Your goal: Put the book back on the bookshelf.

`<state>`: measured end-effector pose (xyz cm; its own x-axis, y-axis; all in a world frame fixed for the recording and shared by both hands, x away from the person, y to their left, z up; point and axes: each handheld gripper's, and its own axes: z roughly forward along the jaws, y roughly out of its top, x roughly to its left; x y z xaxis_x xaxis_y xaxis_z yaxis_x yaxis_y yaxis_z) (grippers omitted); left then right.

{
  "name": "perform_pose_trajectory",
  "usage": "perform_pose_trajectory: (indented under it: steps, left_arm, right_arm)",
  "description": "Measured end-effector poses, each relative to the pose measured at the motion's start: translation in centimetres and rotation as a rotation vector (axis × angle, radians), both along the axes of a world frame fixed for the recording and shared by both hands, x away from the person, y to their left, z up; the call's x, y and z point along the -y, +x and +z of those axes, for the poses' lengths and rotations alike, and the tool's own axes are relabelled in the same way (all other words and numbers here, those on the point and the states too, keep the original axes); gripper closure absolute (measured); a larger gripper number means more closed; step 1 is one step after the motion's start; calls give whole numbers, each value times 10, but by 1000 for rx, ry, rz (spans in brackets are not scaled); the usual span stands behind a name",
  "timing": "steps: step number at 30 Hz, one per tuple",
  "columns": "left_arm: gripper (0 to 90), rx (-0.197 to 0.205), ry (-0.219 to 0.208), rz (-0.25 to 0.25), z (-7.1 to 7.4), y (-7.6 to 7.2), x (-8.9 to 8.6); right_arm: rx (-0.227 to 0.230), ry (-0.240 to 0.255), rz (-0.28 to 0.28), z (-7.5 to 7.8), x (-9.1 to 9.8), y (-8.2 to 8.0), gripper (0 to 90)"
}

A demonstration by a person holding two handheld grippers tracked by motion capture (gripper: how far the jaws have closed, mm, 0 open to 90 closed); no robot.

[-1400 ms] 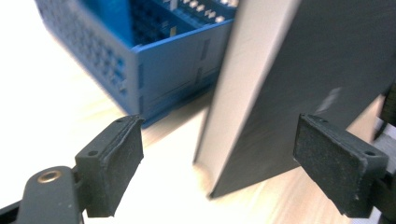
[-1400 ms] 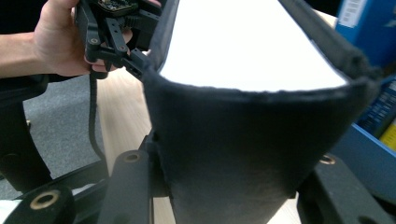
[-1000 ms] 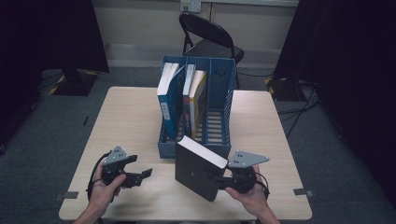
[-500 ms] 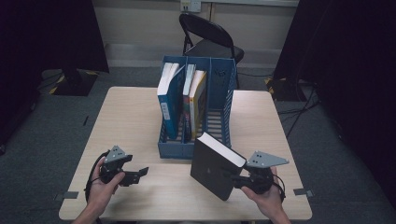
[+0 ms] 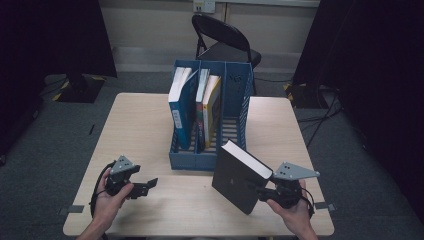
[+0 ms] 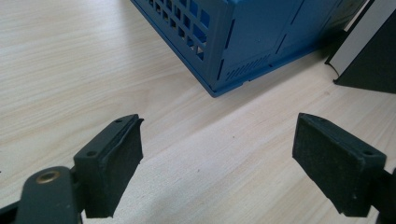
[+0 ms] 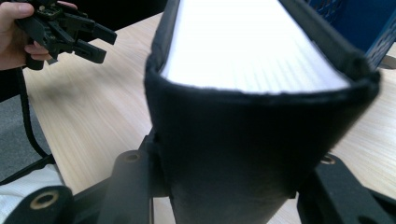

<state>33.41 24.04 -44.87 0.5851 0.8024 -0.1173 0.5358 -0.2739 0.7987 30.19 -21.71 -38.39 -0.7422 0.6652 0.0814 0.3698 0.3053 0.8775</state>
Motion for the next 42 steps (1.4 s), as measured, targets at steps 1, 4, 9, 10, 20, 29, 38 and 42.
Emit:
perform_pose_trajectory:
  steps: [1, 4, 9, 10, 20, 29, 38, 42]
  left_arm:
    - [157, 0, 0, 1, 0, 0, 0]
    - [157, -4, -2, 5, -1, 0, -1]
    - [158, 0, -1, 5, 0, 0, 0]
    - [158, -1, 0, 5, -1, 1, 0]
    - [157, 1, -2, 12, -1, 1, 1]
    - [158, 29, -24, 2, 1, -1, -1]
    - [158, 23, -15, 13, -1, 1, 1]
    - [159, 23, -11, 9, -1, 0, 2]
  right_arm:
    - [1, 0, 0, 0, 2, 0, 533]
    - [0, -2, -14, 0, 6, -1, 533]
    - [0, 0, -43, 0, 18, -4, 533]
    - [-1, -1, -53, 0, 21, -4, 533]
    - [-1, 3, -100, 0, 38, -6, 533]
    - [2, -6, -140, 1, 47, -10, 533]
    - [8, 1, -223, 0, 68, -12, 533]
    - [5, 1, -224, 0, 72, -11, 532]
